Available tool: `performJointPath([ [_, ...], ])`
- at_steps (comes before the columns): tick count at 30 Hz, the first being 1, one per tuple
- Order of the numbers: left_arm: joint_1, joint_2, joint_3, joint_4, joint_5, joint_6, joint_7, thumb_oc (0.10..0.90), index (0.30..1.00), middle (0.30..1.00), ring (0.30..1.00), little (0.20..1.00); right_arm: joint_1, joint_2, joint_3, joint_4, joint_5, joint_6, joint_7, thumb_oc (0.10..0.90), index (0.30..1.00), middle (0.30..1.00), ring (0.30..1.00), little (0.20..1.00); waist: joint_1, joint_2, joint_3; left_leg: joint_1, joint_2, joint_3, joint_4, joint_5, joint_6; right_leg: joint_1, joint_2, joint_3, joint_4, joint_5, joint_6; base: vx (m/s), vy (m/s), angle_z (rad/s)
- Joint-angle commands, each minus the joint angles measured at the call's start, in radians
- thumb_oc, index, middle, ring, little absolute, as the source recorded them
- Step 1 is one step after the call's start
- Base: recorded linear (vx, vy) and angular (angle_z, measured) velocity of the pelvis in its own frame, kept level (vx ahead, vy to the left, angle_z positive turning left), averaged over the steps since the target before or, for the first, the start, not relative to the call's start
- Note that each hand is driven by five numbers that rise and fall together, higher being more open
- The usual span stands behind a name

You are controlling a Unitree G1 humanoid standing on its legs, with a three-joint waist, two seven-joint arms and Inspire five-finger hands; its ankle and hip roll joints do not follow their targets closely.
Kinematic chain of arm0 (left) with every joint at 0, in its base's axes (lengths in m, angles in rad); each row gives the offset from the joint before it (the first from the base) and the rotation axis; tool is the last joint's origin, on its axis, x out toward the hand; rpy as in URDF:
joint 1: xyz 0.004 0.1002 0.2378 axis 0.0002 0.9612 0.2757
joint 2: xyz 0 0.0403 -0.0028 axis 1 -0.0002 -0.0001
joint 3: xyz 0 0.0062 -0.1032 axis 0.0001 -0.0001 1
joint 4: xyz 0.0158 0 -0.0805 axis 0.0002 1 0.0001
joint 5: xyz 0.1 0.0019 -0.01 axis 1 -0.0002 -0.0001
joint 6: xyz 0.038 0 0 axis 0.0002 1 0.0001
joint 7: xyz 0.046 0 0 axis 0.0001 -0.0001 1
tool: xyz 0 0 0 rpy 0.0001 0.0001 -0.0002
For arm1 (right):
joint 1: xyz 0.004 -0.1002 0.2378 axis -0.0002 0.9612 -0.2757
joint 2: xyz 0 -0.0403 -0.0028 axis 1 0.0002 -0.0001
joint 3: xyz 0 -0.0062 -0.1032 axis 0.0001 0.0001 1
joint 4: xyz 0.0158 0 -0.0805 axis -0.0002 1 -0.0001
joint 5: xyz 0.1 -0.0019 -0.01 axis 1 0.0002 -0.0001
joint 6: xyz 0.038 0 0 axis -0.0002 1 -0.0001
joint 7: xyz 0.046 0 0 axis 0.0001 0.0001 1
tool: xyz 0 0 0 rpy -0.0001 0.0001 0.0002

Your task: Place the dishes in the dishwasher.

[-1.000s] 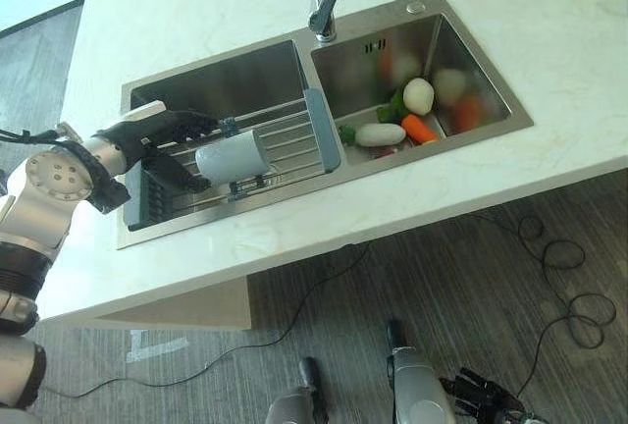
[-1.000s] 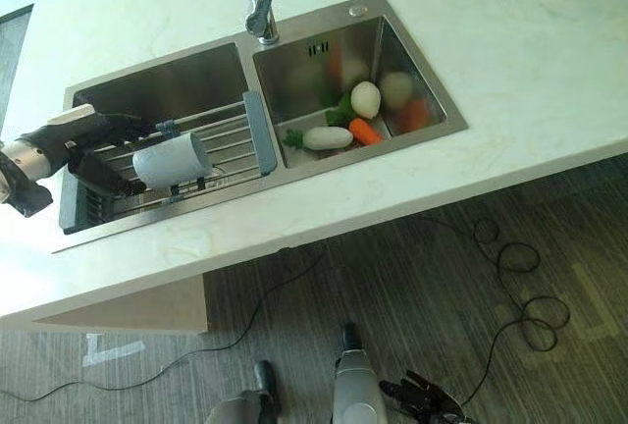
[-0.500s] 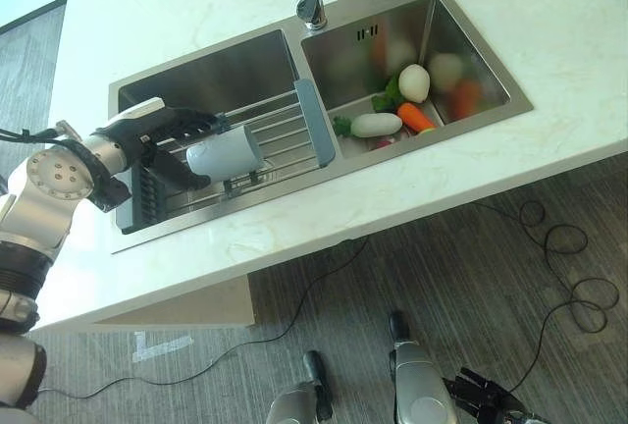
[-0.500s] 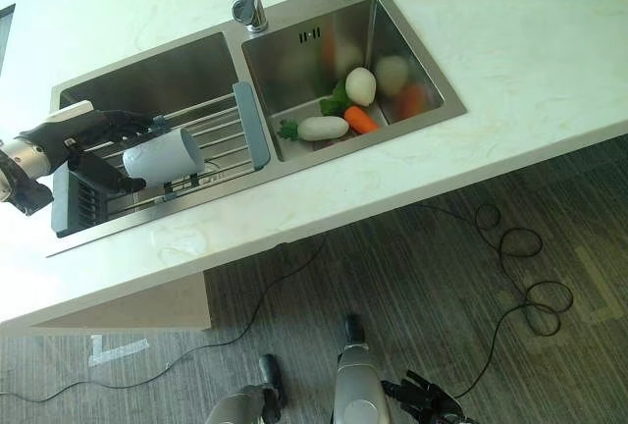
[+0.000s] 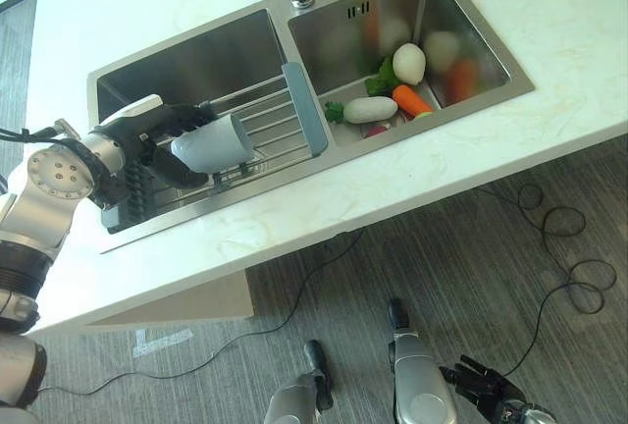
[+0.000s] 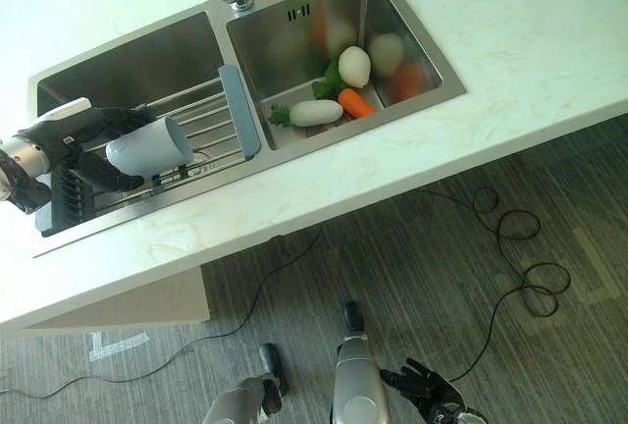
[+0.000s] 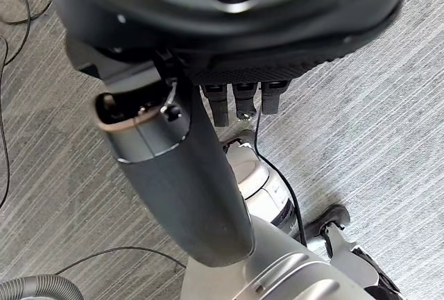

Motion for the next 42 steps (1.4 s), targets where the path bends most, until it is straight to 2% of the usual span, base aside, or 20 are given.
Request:
performJointPath([
  [1,-0.112,0.045,0.074,0.012,0.022,-0.021,0.070,0.800,0.900,0.900,0.900,0.900,0.026,-0.037,0.022,-0.038,0.013,-0.004,0.010,0.800,0.900,0.900,0.900,0.900,-0.016,-0.004,-0.025,-0.089,-0.039,-0.051,0.151,-0.185,0.053,-0.004,-0.056,-0.017,0.067,-0.171,0.096,-0.01,0.012,-0.04],
  [12,-0.116,0.035,0.068,0.039,0.027,-0.008,0.076,0.800,0.900,0.900,0.900,0.900,0.017,-0.048,0.026,-0.064,0.017,0.009,0.008,0.800,0.900,0.900,0.900,0.900,-0.027,0.005,0.008,-0.115,-0.046,-0.053,0.151,-0.180,0.056,-0.035,-0.053,-0.005,0.067,-0.163,0.093,0.00,0.007,-0.04],
  [15,-0.119,0.028,0.062,0.049,0.039,0.014,0.108,0.800,0.900,0.900,0.900,0.900,0.019,-0.058,0.028,-0.084,0.020,0.012,0.005,0.800,0.900,0.900,0.900,0.900,-0.036,0.015,0.032,-0.130,-0.053,-0.056,0.151,-0.177,0.056,-0.053,-0.053,0.003,0.067,-0.159,0.093,0.00,0.000,0.00],
  [20,-0.126,0.019,0.048,0.073,0.071,0.035,0.087,0.800,0.900,0.900,0.900,0.900,0.004,-0.078,0.030,-0.102,0.028,0.012,0.008,0.800,0.900,0.900,0.900,0.900,-0.045,0.030,0.054,-0.150,-0.060,-0.058,0.151,-0.173,0.054,-0.077,-0.052,0.016,0.067,-0.154,0.092,-0.01,0.029,-0.06],
  [29,-0.148,0.021,0.011,0.099,0.084,0.047,0.060,0.800,0.900,0.900,0.900,0.900,0.000,-0.086,0.036,-0.128,0.039,0.006,0.002,0.800,0.900,0.900,0.900,0.900,-0.053,0.035,0.069,-0.160,-0.063,-0.056,0.151,-0.171,0.055,-0.090,-0.051,0.022,0.067,-0.150,0.093,-0.01,0.002,-0.01],
  [30,-0.159,0.018,-0.013,0.123,0.087,0.052,0.035,0.576,0.564,0.564,0.564,0.564,-0.002,-0.094,0.035,-0.146,0.041,0.012,-0.001,0.800,0.900,0.900,0.900,0.900,-0.060,0.036,0.075,-0.165,-0.063,-0.054,0.151,-0.168,0.055,-0.094,-0.050,0.024,0.067,-0.146,0.093,-0.04,0.011,0.00],
  [31,-0.167,0.018,-0.021,0.127,0.088,0.045,0.036,0.400,0.300,0.300,0.300,0.300,-0.001,-0.093,0.035,-0.152,0.041,0.016,-0.003,0.800,0.900,0.900,0.900,0.900,-0.060,0.035,0.076,-0.166,-0.063,-0.053,0.151,-0.168,0.054,-0.096,-0.050,0.025,0.067,-0.145,0.093,-0.05,0.012,0.01],
  [42,-0.207,0.036,-0.066,0.112,0.113,0.010,0.019,0.400,0.300,0.300,0.300,0.300,-0.007,-0.089,0.042,-0.145,0.043,0.007,-0.003,0.800,0.900,0.900,0.900,0.900,-0.059,0.038,0.067,-0.158,-0.061,-0.055,0.151,-0.170,0.053,-0.092,-0.050,0.022,0.067,-0.142,0.095,-0.02,-0.002,0.01],
])
